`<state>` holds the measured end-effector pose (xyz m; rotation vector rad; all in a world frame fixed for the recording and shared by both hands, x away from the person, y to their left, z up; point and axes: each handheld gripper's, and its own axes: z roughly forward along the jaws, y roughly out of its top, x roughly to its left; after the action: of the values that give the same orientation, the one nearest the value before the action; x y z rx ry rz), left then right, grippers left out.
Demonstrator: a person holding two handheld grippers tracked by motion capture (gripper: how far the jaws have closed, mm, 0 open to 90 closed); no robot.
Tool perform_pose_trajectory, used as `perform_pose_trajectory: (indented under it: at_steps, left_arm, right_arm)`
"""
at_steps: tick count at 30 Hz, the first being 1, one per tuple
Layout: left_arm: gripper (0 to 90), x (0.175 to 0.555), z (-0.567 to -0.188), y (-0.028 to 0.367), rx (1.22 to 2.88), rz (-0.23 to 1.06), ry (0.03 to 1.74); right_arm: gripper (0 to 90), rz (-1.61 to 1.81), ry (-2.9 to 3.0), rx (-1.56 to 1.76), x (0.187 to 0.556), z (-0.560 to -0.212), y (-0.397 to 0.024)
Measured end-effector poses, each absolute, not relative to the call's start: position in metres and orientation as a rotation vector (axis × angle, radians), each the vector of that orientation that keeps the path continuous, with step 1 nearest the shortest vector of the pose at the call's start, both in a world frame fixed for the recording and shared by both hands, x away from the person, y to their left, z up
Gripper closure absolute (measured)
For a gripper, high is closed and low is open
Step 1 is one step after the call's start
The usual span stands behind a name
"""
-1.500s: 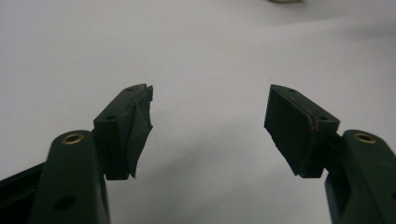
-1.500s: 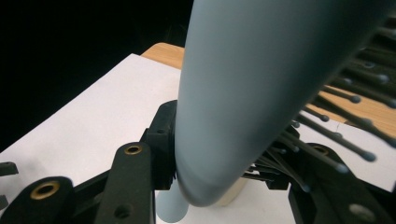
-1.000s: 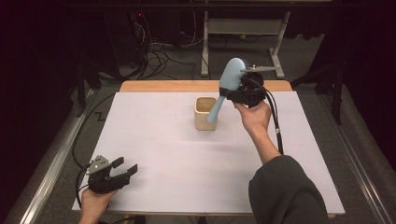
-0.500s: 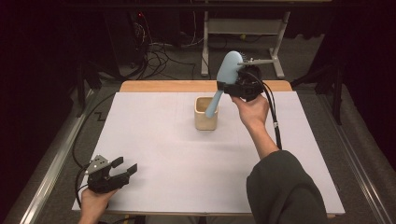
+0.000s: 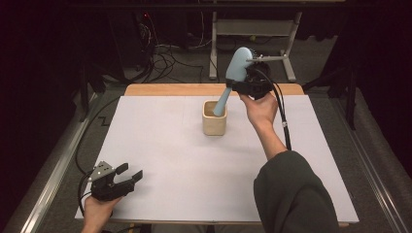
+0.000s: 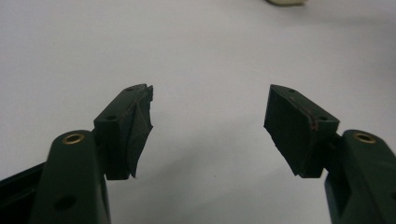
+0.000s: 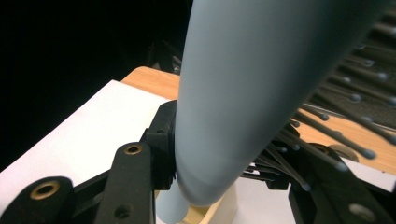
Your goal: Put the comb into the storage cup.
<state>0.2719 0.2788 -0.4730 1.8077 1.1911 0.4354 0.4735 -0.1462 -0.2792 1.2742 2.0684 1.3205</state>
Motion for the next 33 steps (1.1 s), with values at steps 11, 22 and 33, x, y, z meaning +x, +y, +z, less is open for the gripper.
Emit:
perform_pose_trajectory:
  at_steps: [11, 22, 33]
  left_arm:
    - [32.5, 0.271, -0.472, 0.279, 1.803, 0.44, 1.19]
    - [32.5, 0.269, -0.471, 0.28, 1.796, 0.445, 1.186]
    - [32.6, 0.268, -0.469, 0.281, 1.788, 0.452, 1.177]
  right_arm:
    - [56.8, 1.278, 2.05, 1.296, 0.483, -0.284, -0.144]
    - [56.6, 1.21, 2.067, 1.28, 0.487, -0.294, -0.133]
    - [56.5, 1.163, 2.11, 1.265, 0.487, -0.308, -0.121]
